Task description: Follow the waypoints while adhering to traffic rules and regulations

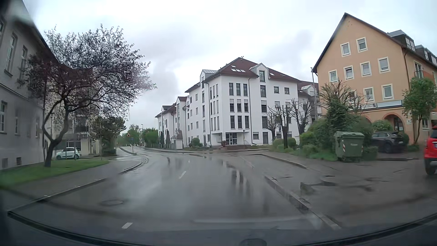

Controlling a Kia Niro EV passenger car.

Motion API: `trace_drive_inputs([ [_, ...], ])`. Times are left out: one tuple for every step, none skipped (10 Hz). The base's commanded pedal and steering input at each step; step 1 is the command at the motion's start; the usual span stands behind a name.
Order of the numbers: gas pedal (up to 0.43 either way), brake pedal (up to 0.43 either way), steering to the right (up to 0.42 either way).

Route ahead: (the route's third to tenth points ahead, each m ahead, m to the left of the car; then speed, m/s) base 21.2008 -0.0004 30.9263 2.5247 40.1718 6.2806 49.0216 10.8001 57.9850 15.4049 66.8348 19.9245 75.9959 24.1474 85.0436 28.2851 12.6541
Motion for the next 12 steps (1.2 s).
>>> trace_drive_inputs([
  [0.000, 0.000, -0.037],
  [0.000, 0.000, -0.040],
  [0.000, 0.000, -0.041],
  [0.000, 0.000, -0.041],
  [0.000, 0.000, -0.042],
  [0.000, 0.000, -0.042],
  [0.000, 0.000, -0.043],
  [0.000, 0.000, -0.044],
  [0.000, 0.000, -0.047],
  [0.000, 0.000, -0.049],
  [0.000, 0.000, -0.050],
  [0.000, 0.000, -0.051],
])
